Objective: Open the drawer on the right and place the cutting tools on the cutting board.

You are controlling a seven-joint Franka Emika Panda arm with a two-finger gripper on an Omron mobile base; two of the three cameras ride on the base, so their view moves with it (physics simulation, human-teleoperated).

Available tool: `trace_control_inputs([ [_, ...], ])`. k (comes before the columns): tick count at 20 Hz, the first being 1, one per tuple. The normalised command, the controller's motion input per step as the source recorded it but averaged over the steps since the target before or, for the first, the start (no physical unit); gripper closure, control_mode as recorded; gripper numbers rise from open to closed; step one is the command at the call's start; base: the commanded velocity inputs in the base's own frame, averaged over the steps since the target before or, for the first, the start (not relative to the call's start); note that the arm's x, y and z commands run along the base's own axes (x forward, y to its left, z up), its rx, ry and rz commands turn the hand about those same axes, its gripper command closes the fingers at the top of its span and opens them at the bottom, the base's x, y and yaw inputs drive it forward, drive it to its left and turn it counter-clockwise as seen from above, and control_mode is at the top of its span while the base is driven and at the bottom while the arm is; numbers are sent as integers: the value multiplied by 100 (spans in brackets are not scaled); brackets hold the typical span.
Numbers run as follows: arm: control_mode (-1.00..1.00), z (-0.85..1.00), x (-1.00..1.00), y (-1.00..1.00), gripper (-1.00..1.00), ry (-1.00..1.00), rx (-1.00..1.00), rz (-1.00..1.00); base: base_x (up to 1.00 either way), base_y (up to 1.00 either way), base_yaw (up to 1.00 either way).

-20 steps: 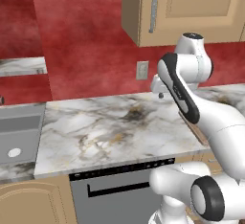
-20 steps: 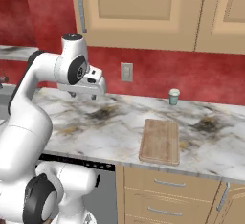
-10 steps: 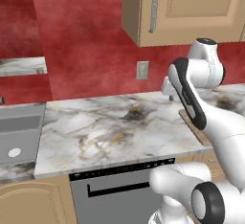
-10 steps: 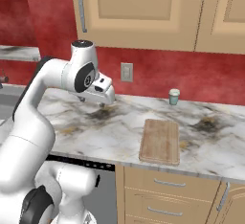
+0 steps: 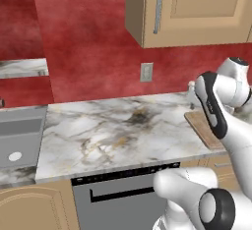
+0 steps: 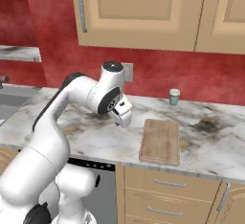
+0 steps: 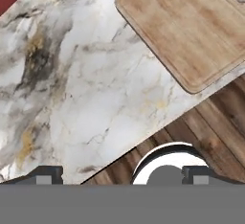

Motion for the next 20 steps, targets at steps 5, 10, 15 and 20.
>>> trace_control_inputs([
  [5, -100, -68, -6, -93, -100, 0, 26, -46, 0, 0, 0],
  [10, -100, -65, -4, -98, -100, 0, 28, -45, 0, 0, 0],
  [15, -100, -49, -20, -96, -100, -1, 29, -40, 0, 0, 0],
  [20, -100, -49, -21, -53, -100, 0, 13, -18, 0, 0, 0],
])
